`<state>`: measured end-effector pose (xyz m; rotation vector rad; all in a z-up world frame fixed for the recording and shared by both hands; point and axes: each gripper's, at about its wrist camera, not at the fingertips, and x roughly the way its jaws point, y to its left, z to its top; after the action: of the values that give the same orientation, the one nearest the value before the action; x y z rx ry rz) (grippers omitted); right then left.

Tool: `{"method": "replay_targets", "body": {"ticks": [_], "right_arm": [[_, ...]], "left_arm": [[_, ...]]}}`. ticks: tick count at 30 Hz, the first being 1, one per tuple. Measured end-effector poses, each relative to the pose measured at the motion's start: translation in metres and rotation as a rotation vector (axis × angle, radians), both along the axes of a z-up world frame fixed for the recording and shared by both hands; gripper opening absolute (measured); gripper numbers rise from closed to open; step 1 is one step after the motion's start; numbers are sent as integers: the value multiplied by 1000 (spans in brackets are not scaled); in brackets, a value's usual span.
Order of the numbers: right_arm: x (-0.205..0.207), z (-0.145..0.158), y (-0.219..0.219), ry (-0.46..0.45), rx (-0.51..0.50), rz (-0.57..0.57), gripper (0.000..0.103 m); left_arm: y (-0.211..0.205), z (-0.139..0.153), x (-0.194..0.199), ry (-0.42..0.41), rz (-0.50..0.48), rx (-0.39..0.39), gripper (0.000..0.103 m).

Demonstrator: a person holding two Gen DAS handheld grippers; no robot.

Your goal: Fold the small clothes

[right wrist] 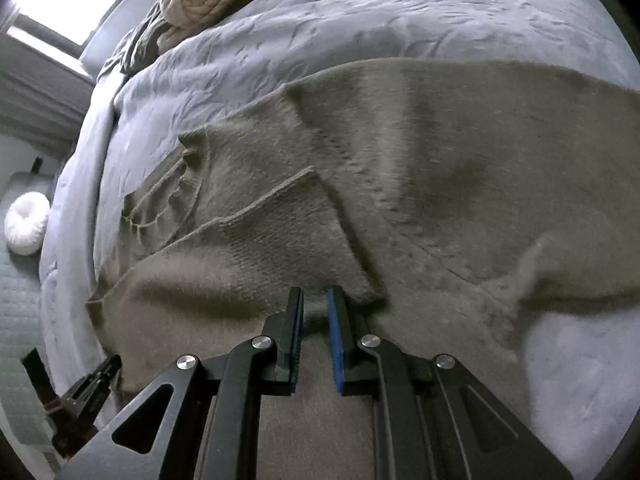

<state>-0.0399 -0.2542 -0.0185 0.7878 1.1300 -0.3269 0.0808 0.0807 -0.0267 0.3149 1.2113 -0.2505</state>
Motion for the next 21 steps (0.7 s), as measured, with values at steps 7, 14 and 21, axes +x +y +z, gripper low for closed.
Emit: {"method": "replay_targets", "body": {"ticks": [7, 14, 21], "right_arm": [[-15, 11, 7, 8, 17, 40, 46], [-27, 18, 14, 5, 47, 54, 49], [-32, 19, 16, 1, 72, 55, 50]], "left_arm": [[-5, 2, 1, 22, 19, -5, 12], [-18, 7, 9, 38, 12, -7, 12], [-21, 12, 8, 43, -2, -11, 12]]}}
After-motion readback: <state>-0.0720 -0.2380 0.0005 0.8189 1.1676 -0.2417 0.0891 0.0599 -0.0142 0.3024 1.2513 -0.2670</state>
